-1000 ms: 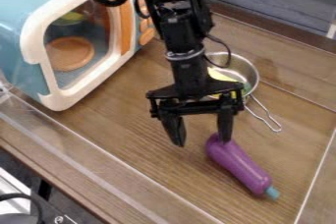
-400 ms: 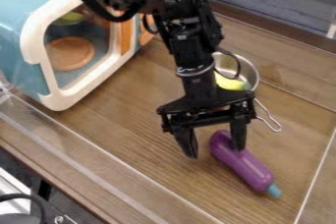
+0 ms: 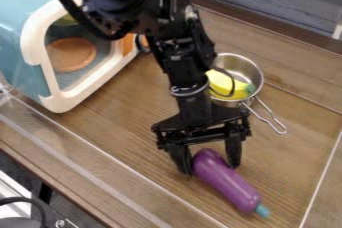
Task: Put the eggplant in the silver pot
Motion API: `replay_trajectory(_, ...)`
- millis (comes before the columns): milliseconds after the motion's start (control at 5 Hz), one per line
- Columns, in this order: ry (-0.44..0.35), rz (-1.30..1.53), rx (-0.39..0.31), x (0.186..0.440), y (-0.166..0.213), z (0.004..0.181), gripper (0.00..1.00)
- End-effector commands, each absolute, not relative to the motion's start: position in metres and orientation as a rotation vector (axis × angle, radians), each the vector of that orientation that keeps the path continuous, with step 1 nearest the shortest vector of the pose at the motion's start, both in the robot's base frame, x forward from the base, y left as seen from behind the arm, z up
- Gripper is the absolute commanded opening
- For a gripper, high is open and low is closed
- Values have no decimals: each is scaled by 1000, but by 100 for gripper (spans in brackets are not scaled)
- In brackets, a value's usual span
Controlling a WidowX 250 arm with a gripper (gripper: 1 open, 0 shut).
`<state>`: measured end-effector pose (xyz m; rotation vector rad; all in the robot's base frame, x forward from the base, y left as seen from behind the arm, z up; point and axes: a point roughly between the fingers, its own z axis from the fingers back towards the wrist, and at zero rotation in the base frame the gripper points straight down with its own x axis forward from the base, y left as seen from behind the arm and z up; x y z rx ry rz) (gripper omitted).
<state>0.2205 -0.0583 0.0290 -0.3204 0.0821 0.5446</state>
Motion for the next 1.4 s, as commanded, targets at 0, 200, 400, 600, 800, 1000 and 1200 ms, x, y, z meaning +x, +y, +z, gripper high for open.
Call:
replay_trajectory(0, 65, 517, -326, 224, -53, 36, 100)
replay_trajectory(200, 71, 489, -325, 224, -50, 41, 100)
replay_trajectory(400, 77, 468, -325, 226, -53, 37, 100)
replay_trajectory(600, 82, 448, -325, 228, -56, 33, 100)
replay_trajectory(800, 77, 502, -330, 235, -61, 30, 100)
replay_trajectory(1000, 71, 552, -333, 241, -66, 28, 100)
replay_trajectory(1200, 70, 558, -332, 239, -67, 24, 100)
